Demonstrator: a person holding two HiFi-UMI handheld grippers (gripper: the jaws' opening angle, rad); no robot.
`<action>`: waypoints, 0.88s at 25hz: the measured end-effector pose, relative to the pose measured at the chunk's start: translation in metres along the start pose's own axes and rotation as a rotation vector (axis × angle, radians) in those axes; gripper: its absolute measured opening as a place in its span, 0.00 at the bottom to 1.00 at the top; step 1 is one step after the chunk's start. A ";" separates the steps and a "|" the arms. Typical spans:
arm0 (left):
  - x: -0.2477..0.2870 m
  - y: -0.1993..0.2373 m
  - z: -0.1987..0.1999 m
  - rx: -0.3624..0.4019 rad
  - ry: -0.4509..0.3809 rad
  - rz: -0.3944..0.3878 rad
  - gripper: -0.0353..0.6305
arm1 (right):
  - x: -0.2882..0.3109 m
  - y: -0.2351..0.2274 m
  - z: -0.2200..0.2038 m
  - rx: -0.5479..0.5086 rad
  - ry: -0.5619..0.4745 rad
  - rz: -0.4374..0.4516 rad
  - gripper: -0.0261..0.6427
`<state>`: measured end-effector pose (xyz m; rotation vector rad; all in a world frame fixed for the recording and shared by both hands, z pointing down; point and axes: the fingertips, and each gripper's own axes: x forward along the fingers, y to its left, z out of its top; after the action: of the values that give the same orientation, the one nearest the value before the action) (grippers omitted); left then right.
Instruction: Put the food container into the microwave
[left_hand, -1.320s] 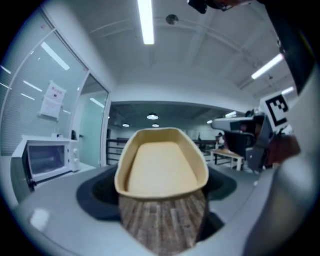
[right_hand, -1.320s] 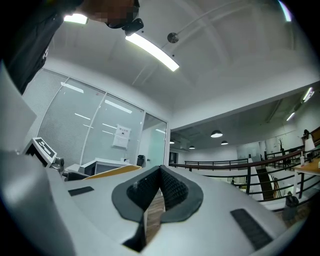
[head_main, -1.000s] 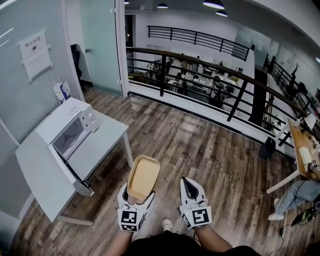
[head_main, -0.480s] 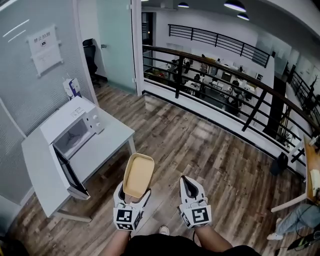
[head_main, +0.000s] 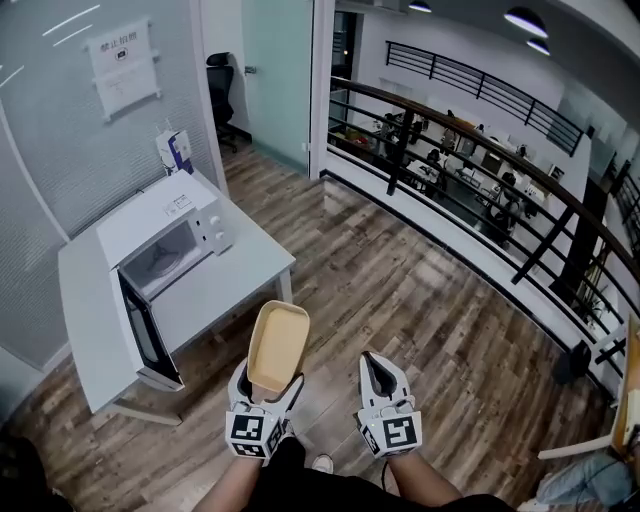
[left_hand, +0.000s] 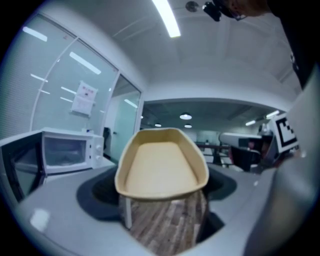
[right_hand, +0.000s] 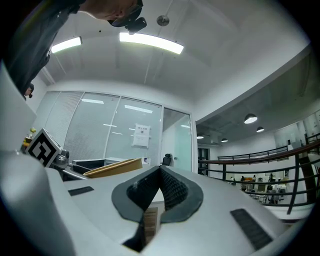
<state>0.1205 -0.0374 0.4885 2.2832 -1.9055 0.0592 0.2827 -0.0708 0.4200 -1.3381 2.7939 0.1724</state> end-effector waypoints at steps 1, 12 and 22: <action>0.003 0.006 0.001 -0.001 0.001 0.009 0.77 | 0.008 0.001 0.001 -0.003 0.001 0.011 0.04; 0.048 0.101 0.015 -0.019 -0.023 0.107 0.77 | 0.114 0.030 0.005 -0.023 -0.034 0.127 0.04; 0.056 0.183 0.030 0.060 -0.049 0.200 0.77 | 0.200 0.086 0.021 -0.056 -0.059 0.221 0.04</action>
<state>-0.0504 -0.1281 0.4856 2.1413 -2.1798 0.0873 0.0901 -0.1694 0.3902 -1.0125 2.9005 0.2942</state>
